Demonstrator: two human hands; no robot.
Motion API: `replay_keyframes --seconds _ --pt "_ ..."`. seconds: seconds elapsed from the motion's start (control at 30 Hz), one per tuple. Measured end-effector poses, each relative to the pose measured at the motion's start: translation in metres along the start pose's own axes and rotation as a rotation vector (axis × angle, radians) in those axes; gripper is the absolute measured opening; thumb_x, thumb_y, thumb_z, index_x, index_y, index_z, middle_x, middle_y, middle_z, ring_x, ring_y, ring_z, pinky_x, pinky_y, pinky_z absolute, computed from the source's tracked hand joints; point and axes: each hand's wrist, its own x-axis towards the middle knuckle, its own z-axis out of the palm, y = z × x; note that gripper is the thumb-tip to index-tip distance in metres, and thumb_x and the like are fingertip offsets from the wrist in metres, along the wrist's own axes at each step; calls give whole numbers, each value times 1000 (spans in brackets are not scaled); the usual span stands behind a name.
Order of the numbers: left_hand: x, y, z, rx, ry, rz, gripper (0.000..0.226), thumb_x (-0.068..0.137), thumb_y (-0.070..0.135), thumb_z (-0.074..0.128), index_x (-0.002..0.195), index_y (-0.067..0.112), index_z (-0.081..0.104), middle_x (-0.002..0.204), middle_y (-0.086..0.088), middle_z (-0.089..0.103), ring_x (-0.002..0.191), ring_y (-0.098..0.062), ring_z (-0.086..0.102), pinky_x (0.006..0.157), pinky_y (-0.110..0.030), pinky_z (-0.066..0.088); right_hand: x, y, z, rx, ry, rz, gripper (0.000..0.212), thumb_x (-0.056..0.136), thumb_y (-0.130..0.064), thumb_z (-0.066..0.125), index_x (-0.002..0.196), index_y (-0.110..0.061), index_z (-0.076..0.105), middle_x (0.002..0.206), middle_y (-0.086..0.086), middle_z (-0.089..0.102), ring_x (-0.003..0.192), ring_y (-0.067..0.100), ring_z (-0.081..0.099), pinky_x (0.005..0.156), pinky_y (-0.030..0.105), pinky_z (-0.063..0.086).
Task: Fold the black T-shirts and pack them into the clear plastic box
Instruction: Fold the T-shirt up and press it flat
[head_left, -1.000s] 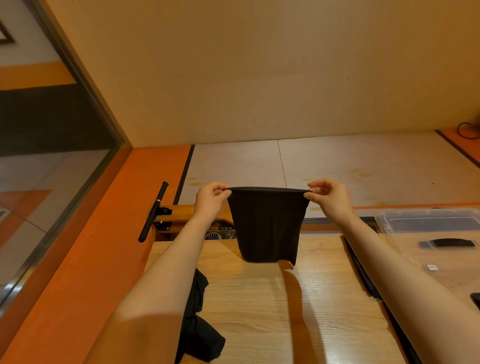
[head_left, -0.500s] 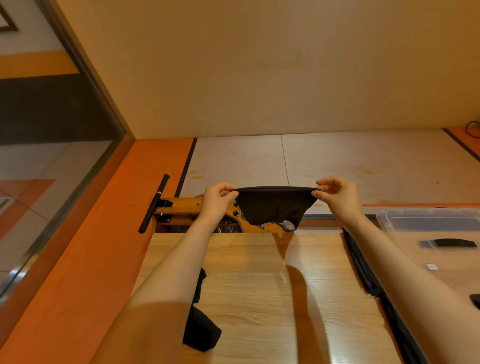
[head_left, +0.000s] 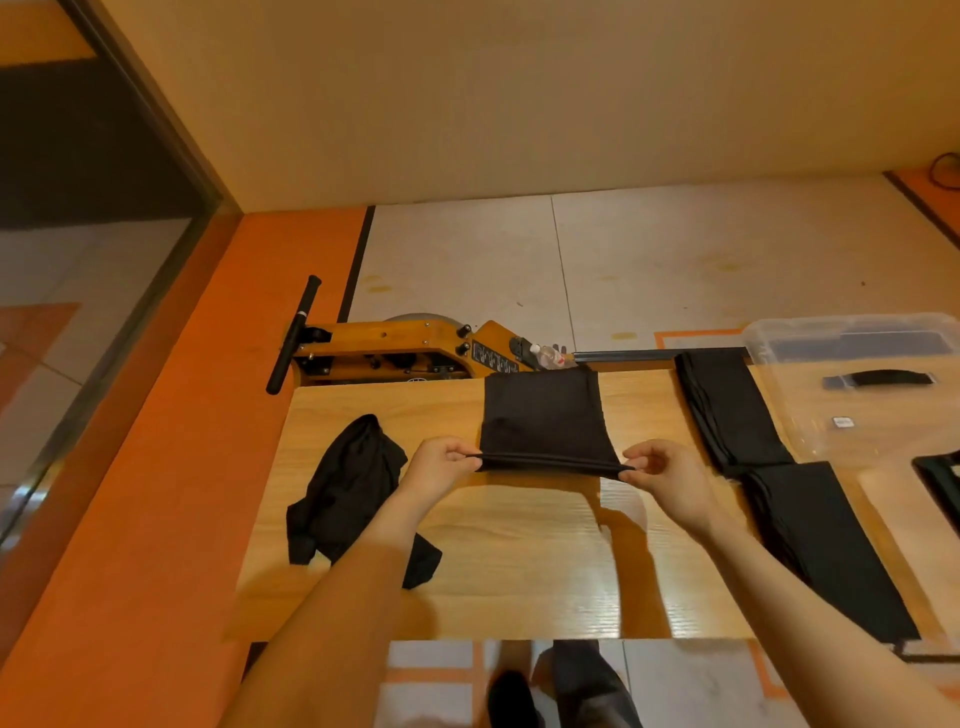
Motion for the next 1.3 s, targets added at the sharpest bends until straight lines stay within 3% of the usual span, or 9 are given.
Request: replay_keyframes --seconds 0.2,0.47,0.63,0.8,0.9,0.97,1.13,1.23,1.3 --pt "-12 -30 17 7 -50 -42 6 86 11 70 89 17 70 89 3 67 87 -13 62 67 -17 44 -17 35 19 -57 -14 42 24 79 -4 77 97 -17 66 86 3 66 82 19 65 73 29 55" --pt "-26 -68 32 144 -152 -66 9 83 6 73 84 15 71 86 -7 70 83 -18 66 76 -27 53 -43 62 44 -359 -154 18 24 84 -10 73 101 -26 65 96 -6 67 90 10 63 82 25 53" --pt "-31 -86 44 292 -259 -78 12 83 8 73 82 19 69 78 6 64 75 -9 60 70 -19 49 -61 71 50 -671 -312 -59 16 90 -25 65 105 -27 66 104 -6 66 90 10 60 78 19 49" --pt "-30 -88 52 366 -282 -47 32 90 37 65 65 18 58 80 -4 67 83 -18 64 77 -33 50 -61 67 54 -742 -263 -109 35 91 -61 48 93 -29 63 84 -10 60 74 7 56 64 23 50" --pt "-20 -77 55 619 -120 115 34 100 39 44 80 16 59 85 -4 60 87 -25 59 74 -34 43 -50 66 66 -687 -53 -219 26 98 -42 49 102 -23 65 90 -6 62 79 11 57 67 26 52" --pt "-9 -71 58 751 13 264 26 101 35 42 105 21 64 109 2 60 106 -21 54 87 -32 41 -38 64 78 -701 38 -321 21 94 -25 59 111 -15 67 101 3 65 88 20 60 75 31 53" --pt "10 -73 74 1019 -8 361 51 102 35 37 150 22 27 159 -1 19 147 -20 16 116 -35 18 -18 60 116 -763 96 -386 47 82 -9 73 127 -2 61 135 18 57 124 36 54 102 44 46" --pt "16 -79 86 1102 -25 373 63 102 43 30 155 18 5 162 -3 -4 149 -21 -5 119 -36 5 -11 62 133 -769 43 -412 55 89 -24 67 138 -4 51 150 17 42 140 34 37 112 47 34" --pt "20 -86 93 1128 -54 369 68 101 49 26 154 16 -3 161 -4 -12 148 -20 -13 119 -37 -1 -9 70 140 -793 4 -403 63 97 -46 45 145 -6 41 156 16 32 145 31 28 115 45 25"
